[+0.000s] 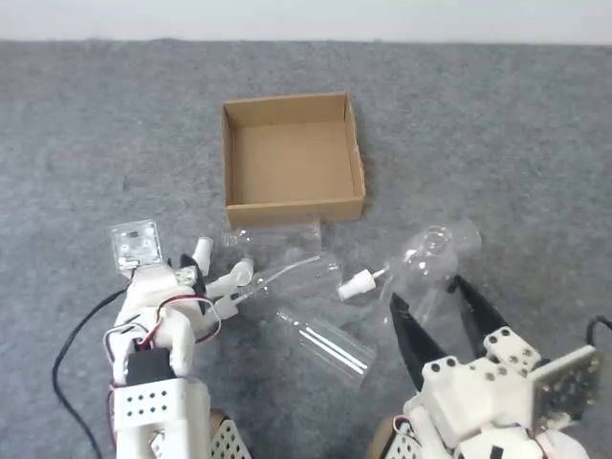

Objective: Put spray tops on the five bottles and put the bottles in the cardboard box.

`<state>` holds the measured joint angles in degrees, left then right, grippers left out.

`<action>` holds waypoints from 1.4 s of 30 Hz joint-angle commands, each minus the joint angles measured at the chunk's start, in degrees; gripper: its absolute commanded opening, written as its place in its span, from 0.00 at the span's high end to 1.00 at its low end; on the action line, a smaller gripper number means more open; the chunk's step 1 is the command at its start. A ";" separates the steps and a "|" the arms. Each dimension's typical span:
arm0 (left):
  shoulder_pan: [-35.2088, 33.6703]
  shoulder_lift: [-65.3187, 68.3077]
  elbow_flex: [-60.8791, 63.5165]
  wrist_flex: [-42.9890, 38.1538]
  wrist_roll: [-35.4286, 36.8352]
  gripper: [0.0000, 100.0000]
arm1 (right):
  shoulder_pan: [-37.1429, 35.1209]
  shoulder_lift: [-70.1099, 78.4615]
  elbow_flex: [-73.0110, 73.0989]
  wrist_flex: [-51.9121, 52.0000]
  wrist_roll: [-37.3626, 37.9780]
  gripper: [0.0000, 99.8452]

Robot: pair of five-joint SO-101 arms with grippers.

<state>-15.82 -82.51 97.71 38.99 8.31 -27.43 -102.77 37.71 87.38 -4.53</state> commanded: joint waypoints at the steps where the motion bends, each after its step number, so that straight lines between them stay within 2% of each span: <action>1: -3.34 -1.23 -0.92 -7.74 -0.44 0.93 | -1.54 -1.10 0.88 -1.71 -0.44 0.97; 6: -9.76 -1.23 -0.92 -13.98 -0.35 0.93 | -1.54 -1.19 0.88 -1.54 -0.44 0.97; 10: -10.11 -1.23 -0.92 -18.55 -0.35 0.93 | -1.63 -1.27 0.88 -1.45 -0.44 0.97; 14: -10.11 -1.23 -2.77 -19.08 0.00 0.93 | -1.80 -1.36 0.79 -1.45 -0.44 0.97; 18: -10.11 -1.23 -10.15 -11.34 -0.70 0.92 | -1.71 -1.36 0.79 -1.19 -0.44 0.97; 23: -9.49 -0.97 -25.63 5.36 -7.38 0.92 | -1.71 -1.36 1.05 -0.22 -0.35 0.97; 28: -2.73 -0.88 -35.38 19.16 -10.81 0.92 | -1.63 -1.36 1.14 0.13 -0.35 0.97; 35: 2.29 -0.70 -37.14 25.49 -12.13 0.92 | -1.63 -1.36 1.14 0.92 -0.35 0.97; 42: 6.42 -0.62 -37.32 31.03 -16.53 0.92 | -1.63 -1.36 1.32 0.92 -0.26 0.97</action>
<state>-11.69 -82.59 63.87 67.12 -6.46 -28.57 -104.00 38.77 88.09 -4.53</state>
